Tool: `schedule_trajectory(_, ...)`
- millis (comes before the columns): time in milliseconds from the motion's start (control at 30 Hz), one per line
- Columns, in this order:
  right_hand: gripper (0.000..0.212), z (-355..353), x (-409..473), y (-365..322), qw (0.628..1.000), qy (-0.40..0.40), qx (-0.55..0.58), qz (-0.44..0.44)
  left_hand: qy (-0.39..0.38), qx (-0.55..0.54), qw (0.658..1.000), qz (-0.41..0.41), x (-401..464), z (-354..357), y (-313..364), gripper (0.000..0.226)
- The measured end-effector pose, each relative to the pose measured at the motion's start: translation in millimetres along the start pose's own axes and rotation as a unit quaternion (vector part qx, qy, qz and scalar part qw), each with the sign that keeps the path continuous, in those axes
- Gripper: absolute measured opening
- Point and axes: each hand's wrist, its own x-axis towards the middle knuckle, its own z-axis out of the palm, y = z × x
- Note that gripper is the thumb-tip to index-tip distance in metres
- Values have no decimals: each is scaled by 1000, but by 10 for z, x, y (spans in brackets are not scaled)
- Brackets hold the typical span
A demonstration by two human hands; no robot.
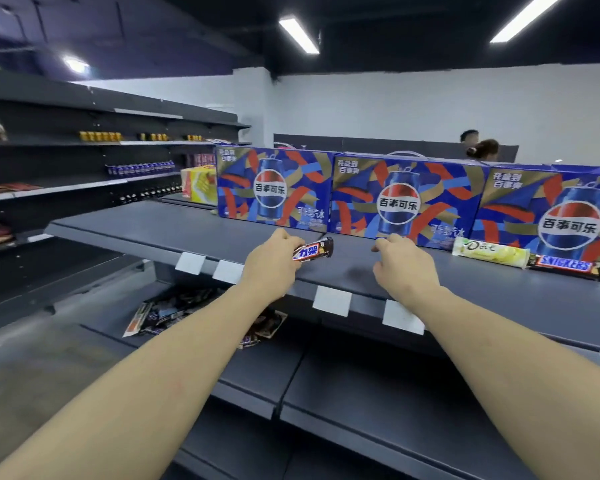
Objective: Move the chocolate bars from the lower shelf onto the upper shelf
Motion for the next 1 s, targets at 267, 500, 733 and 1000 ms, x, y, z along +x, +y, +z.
schedule_trajectory(267,35,190,282,-851,1000,9,12,-10,14,60,998,28,113,-272,-901,41)
schedule_trajectory(500,35,322,458,-1390,1000,17,-10,10,2,71,996,63,383,-329,-1473,38)
schedule_trajectory(733,36,342,604,-1545,999,13,-25,41,-46,12,996,76,559,-294,-1676,34)
schedule_trajectory(1000,30,443,874,-1420,997,23,-49,49,-59,-14,995,84,884,-194,-1717,38)
